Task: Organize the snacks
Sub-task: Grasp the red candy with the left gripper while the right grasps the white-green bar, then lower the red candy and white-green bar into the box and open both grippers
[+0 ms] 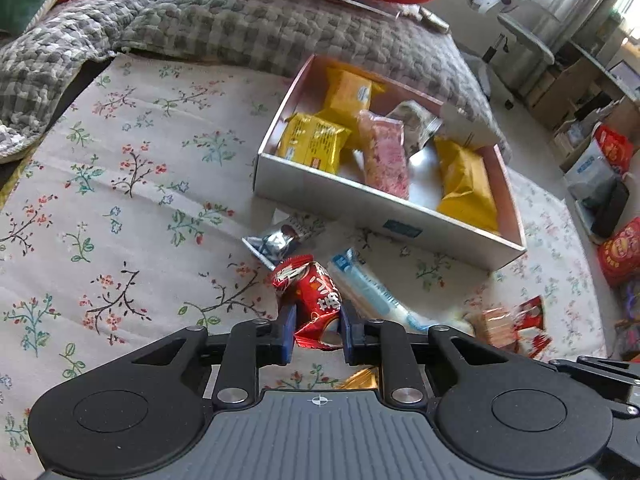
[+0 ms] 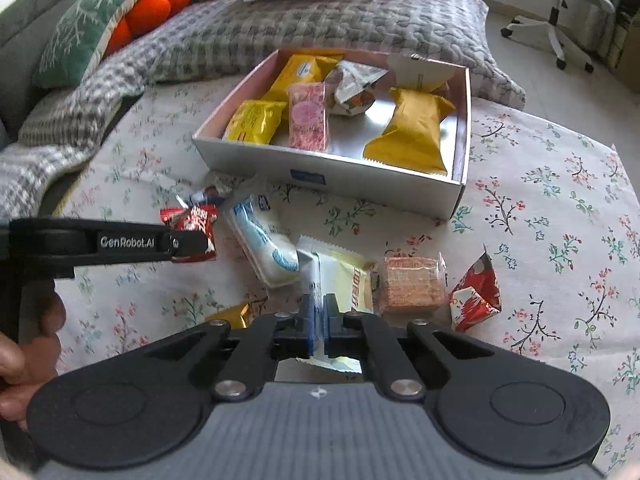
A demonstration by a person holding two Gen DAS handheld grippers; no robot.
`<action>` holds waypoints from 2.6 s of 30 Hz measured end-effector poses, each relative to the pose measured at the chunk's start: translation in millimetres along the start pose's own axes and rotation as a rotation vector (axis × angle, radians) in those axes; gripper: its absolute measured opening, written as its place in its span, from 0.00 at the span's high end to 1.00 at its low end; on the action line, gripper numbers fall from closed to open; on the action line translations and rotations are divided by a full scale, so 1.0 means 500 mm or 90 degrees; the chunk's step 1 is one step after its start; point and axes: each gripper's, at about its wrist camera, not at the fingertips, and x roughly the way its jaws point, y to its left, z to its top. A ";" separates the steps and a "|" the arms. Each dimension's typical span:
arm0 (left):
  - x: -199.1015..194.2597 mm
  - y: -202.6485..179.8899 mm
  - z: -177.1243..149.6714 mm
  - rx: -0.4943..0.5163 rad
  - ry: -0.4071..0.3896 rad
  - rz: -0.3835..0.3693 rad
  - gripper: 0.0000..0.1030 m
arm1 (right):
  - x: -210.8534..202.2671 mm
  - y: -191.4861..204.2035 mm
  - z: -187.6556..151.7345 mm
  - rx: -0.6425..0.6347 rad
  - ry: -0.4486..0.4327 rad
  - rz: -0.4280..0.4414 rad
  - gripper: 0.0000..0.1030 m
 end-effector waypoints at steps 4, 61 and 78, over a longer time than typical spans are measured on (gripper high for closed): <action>-0.017 0.002 0.008 -0.006 -0.016 -0.014 0.81 | -0.014 -0.015 0.006 0.035 -0.019 0.021 0.98; 0.051 -0.044 0.154 0.041 -0.115 -0.042 0.80 | 0.069 -0.082 0.132 0.197 -0.137 0.023 0.60; 0.034 -0.029 0.154 0.042 -0.137 -0.045 0.73 | 0.071 -0.078 0.141 0.230 -0.164 0.008 0.49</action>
